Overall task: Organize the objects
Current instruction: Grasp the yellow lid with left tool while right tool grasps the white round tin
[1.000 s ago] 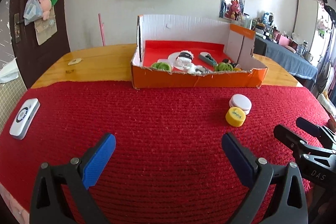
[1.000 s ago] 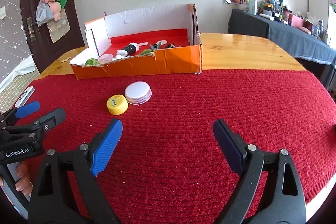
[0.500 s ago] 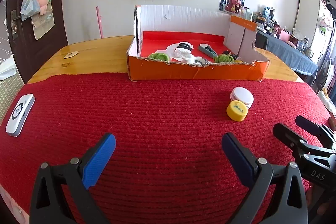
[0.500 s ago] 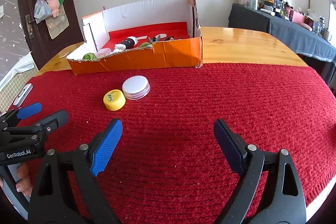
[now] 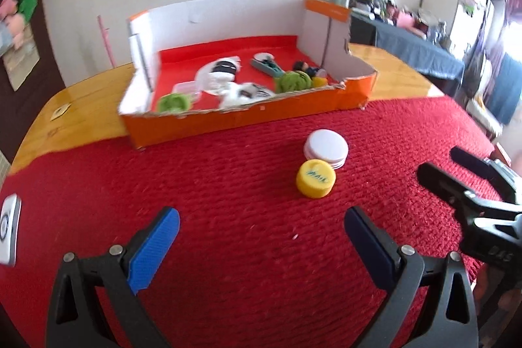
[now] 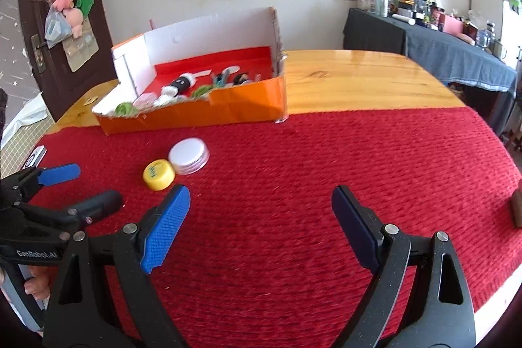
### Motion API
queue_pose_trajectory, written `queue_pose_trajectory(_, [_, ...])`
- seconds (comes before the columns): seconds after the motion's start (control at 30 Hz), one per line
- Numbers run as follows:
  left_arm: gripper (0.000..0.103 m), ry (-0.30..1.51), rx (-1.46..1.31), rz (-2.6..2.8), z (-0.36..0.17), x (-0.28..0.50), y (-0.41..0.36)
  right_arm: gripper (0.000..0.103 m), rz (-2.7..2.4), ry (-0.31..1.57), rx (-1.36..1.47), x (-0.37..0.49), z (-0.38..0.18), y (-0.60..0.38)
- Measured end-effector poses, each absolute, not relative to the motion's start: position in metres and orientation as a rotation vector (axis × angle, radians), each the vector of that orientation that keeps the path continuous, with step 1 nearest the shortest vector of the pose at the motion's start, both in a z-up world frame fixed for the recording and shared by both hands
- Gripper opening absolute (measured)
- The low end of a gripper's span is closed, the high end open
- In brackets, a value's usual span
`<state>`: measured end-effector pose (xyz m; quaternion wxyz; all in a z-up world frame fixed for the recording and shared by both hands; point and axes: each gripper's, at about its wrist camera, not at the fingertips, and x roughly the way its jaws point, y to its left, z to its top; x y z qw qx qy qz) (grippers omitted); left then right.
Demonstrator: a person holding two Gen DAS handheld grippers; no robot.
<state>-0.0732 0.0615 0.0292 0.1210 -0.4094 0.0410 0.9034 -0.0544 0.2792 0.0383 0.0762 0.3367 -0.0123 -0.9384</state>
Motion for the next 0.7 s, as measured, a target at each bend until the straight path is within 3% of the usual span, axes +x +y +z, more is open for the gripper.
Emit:
queue_pose_trajectory(0.3, [0.103, 0.204, -1.281, 2.610, 0.017, -0.104, 0.077, 0.090, -2.816, -0.086, 1.034, -0.058, 0.040, 0.297])
queue_pose_trajectory(0.57, [0.103, 0.345, -1.282, 2.698, 0.016, -0.118, 0.050, 0.090, -2.591, 0.031, 1.078, -0.085, 0.043, 0.286])
queue_pose_trajectory(0.7, [0.103, 0.408, -1.247, 2.616, 0.019, -0.119, 0.051, 0.090, -2.461, 0.178, 1.129, -0.106, 0.041, 0.269])
